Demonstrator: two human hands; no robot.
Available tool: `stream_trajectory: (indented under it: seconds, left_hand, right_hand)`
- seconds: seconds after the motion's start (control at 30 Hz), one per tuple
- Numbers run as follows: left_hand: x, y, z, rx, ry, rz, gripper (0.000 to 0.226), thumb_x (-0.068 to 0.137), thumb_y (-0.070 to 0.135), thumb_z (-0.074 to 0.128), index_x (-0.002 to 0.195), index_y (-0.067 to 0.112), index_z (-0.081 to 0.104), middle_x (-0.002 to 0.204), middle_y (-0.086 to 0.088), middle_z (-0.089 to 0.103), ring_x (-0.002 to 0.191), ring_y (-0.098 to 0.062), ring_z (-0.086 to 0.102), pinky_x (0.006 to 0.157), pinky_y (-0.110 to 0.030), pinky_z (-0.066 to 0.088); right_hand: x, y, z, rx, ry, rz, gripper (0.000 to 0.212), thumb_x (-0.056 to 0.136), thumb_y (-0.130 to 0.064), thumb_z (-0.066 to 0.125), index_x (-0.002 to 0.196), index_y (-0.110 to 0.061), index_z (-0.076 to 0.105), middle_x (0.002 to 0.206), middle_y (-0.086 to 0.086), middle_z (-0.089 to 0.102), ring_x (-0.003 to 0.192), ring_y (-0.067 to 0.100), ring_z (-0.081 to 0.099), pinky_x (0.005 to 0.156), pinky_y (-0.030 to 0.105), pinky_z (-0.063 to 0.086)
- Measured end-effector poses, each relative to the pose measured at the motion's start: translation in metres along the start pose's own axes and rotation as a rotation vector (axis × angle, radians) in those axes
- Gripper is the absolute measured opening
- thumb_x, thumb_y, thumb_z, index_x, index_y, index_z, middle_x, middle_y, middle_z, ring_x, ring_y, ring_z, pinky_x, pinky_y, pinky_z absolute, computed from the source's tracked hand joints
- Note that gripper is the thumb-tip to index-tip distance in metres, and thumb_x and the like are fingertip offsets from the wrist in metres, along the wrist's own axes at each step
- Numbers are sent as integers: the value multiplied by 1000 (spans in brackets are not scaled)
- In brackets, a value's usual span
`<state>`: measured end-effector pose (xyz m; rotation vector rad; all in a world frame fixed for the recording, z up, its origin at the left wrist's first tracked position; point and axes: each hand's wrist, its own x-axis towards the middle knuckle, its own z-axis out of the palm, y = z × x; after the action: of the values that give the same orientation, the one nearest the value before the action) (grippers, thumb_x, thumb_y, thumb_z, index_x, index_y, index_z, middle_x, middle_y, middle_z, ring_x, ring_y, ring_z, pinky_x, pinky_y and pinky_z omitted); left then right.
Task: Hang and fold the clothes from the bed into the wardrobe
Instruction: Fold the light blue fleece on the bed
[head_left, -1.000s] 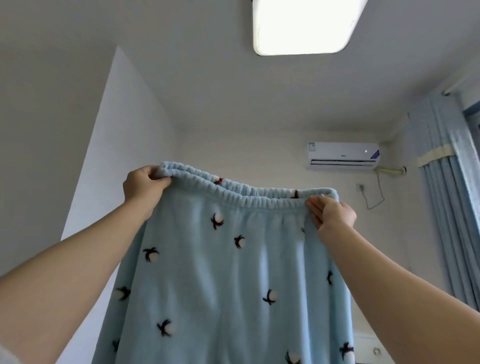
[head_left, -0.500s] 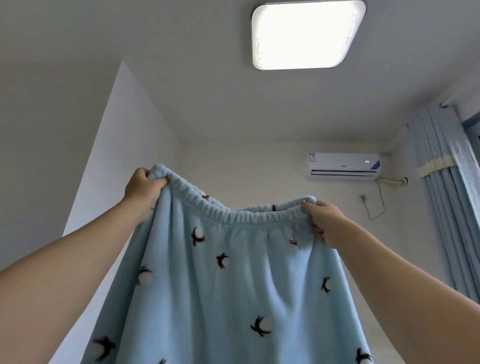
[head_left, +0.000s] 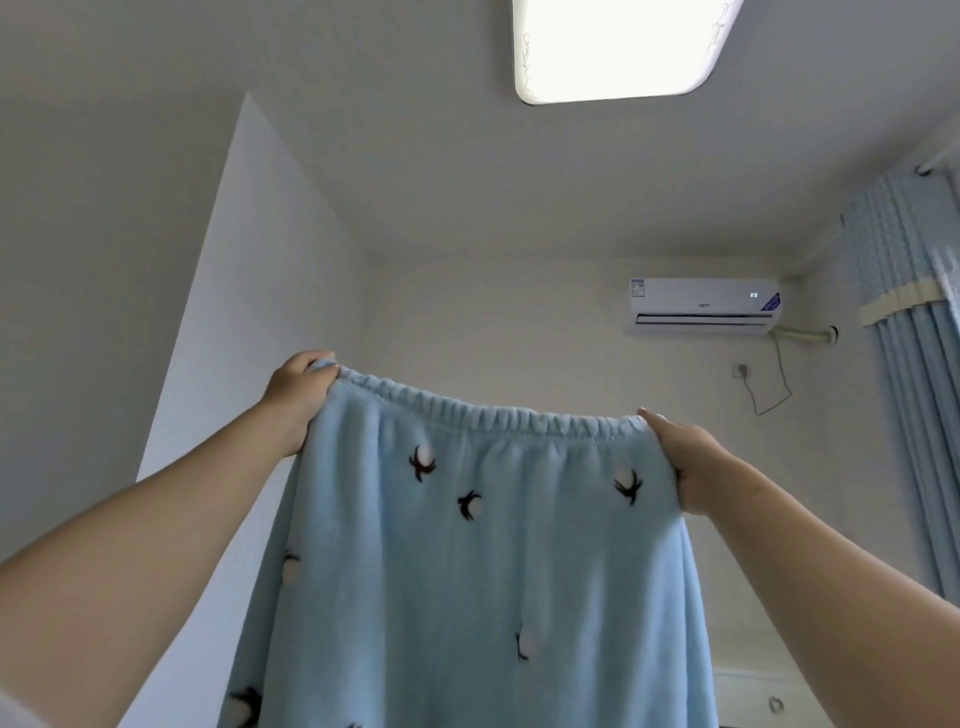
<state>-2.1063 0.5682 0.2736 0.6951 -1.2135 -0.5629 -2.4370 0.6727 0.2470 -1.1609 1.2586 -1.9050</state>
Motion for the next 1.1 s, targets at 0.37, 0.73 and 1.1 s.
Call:
stream_trajectory:
  seconds: [0.37,0.73,1.1]
  left_hand:
    - [-17,-25,-49,87,-656,-374,90,11,36,95,89,3,67,85,-17,72,73,-26,70,59,-33,58]
    - [-81,-114,-27,88,-151,-797,24,91,23,59,99,0,56,80,-12,59,82,-25,61,73,-28,53]
    - [-104,-62,34,-326,171,-509,34,97,-2,36,131,-9,41,118,-23,52,97,-32,53,48,3,33]
  right_hand:
    - [-4,31,-22,-67,-493,82,40,71,-10,60,105,10,58,91,25,70,76,32,71,59,36,58]
    - [-8,120,16,-212,-154,434,43,93,-25,56,121,9,54,56,16,66,70,29,57,65,38,48]
    - [-19,84,87,85,-58,212,27,86,-6,63,110,3,54,82,17,59,64,25,57,46,33,51]
